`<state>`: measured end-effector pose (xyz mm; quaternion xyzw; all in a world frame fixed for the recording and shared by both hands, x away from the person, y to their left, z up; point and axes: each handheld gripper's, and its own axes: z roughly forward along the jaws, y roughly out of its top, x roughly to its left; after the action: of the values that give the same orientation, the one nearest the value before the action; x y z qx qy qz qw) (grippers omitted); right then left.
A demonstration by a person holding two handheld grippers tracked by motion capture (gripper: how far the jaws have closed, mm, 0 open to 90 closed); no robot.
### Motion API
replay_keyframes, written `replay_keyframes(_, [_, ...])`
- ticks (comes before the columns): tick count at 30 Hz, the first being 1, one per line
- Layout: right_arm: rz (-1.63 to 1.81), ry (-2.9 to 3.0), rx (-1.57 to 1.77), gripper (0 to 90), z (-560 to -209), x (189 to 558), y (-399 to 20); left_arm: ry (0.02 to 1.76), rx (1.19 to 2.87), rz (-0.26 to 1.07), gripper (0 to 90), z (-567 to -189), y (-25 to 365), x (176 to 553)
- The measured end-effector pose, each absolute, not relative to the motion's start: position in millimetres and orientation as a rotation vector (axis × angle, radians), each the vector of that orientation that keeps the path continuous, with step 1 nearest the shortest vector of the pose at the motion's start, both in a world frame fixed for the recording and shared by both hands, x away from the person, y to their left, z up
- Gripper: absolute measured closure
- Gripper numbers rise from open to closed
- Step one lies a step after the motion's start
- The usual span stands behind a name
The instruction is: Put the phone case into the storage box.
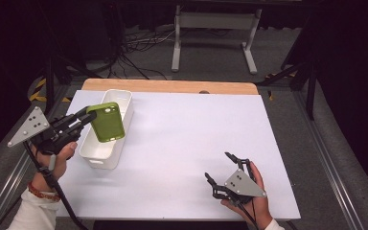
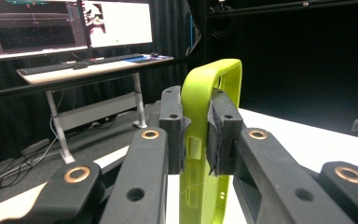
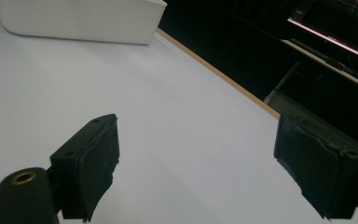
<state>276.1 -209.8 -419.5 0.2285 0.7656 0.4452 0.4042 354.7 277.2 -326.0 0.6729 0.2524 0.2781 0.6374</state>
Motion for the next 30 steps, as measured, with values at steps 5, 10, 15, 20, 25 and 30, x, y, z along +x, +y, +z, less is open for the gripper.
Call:
replay_keyframes(5, [1.13, 1.922, 0.588, 15.1, -418.4, 276.7, -211.4, 0.571, 1.552, 0.651, 78.7, -325.3, 274.4, 358.3])
replay_keyframes(10, [1.125, 1.926, 0.589, 15.0, -419.3, 277.5, -211.1, 0.569, 1.559, 0.672, 78.7, -325.3, 270.6, 361.7])
replay_keyframes(15, [1.131, 1.931, 0.603, 14.9, -419.9, 279.1, -210.9, 0.555, 1.563, 0.69, 78.7, -321.0, 271.1, 361.7])
replay_keyframes(20, [1.127, 1.939, 0.603, 14.9, -421.0, 280.3, -209.5, 0.567, 1.543, 0.68, 78.7, -318.5, 276.2, 367.0])
replay_keyframes(25, [1.116, 1.948, 0.603, 14.9, -422.6, 282.0, -208.2, 0.566, 1.56, 0.697, 78.7, -313.3, 280.0, 376.4])
replay_keyframes(30, [1.118, 1.942, 0.604, 14.9, -423.1, 281.7, -207.3, 0.584, 1.573, 0.694, 78.7, -311.7, 281.2, 387.7])
